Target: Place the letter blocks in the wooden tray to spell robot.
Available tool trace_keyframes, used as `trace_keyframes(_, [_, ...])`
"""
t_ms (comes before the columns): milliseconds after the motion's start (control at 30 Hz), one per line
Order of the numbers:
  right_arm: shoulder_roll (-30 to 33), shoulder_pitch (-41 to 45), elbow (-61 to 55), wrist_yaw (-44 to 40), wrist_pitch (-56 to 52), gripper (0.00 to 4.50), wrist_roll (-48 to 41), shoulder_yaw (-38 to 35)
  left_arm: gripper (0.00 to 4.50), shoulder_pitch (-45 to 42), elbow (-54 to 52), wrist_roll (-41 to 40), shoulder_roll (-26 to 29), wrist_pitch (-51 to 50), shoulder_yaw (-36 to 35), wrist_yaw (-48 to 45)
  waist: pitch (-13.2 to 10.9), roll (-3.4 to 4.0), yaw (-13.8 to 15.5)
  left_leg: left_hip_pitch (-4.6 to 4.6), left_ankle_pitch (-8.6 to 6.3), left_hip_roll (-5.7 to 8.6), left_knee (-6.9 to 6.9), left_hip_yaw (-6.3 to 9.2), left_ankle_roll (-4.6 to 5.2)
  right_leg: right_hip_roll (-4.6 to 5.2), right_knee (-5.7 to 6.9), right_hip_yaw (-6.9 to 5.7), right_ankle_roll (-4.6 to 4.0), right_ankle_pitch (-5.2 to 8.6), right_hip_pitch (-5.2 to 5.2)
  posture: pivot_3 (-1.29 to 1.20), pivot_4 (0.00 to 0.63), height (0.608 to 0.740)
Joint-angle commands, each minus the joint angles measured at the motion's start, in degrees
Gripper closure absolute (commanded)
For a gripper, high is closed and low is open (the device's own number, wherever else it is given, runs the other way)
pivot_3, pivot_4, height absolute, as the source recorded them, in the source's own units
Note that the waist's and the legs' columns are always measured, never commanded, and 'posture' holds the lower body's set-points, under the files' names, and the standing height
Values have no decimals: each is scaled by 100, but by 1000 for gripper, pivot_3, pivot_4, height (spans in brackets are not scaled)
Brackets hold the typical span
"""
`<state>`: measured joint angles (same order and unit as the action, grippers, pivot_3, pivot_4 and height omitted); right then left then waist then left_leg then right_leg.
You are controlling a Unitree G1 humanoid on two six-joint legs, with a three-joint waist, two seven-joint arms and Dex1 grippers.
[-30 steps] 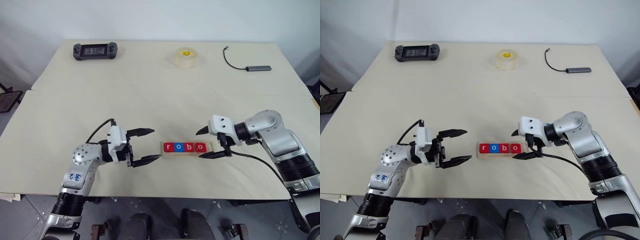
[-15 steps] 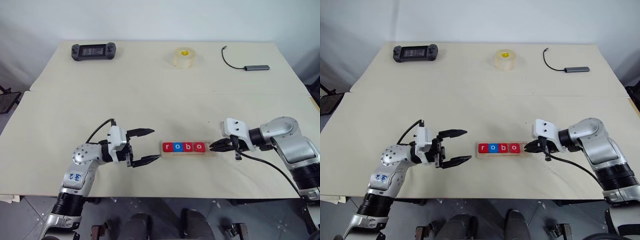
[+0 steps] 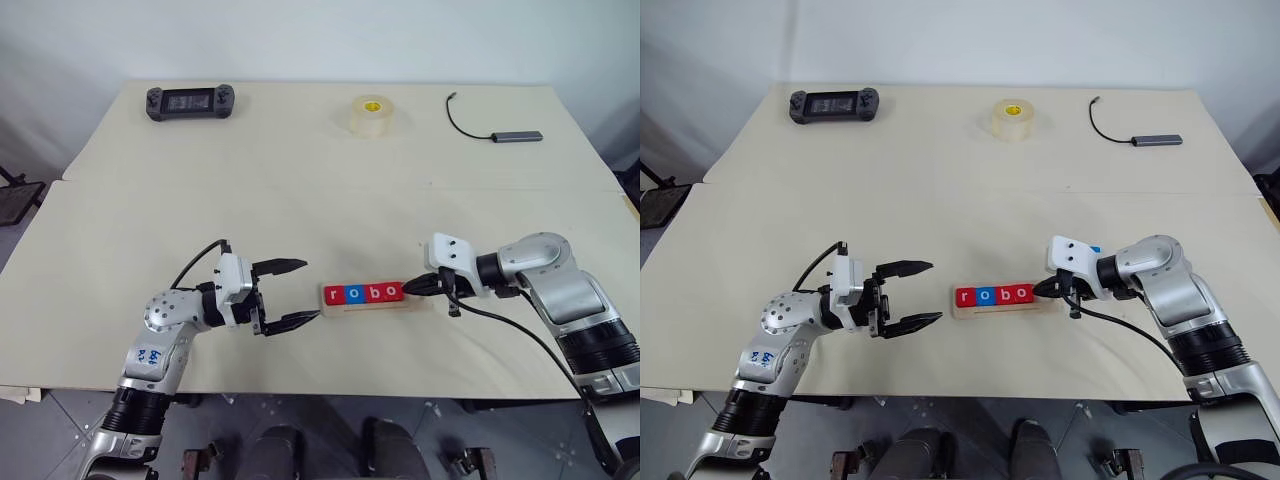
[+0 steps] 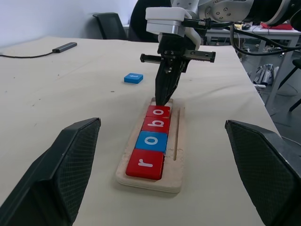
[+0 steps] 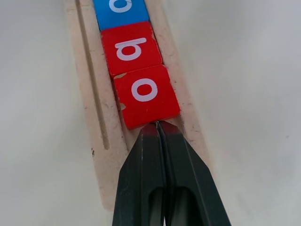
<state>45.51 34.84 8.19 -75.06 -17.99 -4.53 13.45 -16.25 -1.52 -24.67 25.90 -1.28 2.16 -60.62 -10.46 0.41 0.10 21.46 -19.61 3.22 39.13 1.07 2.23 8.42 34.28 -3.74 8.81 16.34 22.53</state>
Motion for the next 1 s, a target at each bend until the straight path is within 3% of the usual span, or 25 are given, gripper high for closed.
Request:
trace_keyframes(33, [230,-150,-344,-31,-47,4465,-100,-214,0,49,-249,-68,53,12,-96,14,0,0,-2,0,0,0,0,0,0,0,0,0,0,0,0,0,150,740])
trace_keyframes(133, [423,-478,-735,85,-133,4465,-406,-713,0,76,-258,-76,65,10,-92,-8,0,0,31,2,0,0,-1,4,0,0,0,-4,0,0,1,0,150,740])
trace_keyframes(200, [490,-947,-1130,300,-420,3983,-846,-1397,0,55,-222,-79,62,11,-91,-28,0,0,66,4,0,1,-1,2,0,1,-2,-2,0,0,0,0,150,740])
trace_keyframes(467, [-79,-3699,-2162,1358,75,1266,-1412,-3754,0,-88,-16,-83,22,12,-33,-212,0,0,222,3,-1,3,-1,5,0,1,-7,-10,0,0,-10,0,150,740])
trace_keyframes(600, [-527,-4643,-2445,1812,319,23,-1472,-4309,0,-220,131,-79,6,13,-18,-320,0,1,202,-7,0,4,-1,-9,1,0,5,4,2,-1,-9,0,150,740])
trace_keyframes(833, [-1005,-5256,-2722,2372,347,23,-1679,-4487,0,-313,254,-66,-2,50,-33,-417,1,2,108,-26,0,-2,-3,-19,0,-5,16,24,1,-1,-11,0,150,740])
trace_keyframes(1000, [-1071,-4564,-2769,3044,-354,23,-1840,-4088,0,-334,275,-38,-25,89,-50,-384,1,2,109,-28,0,-1,-2,-18,0,-4,17,26,1,0,-10,0,150,740])
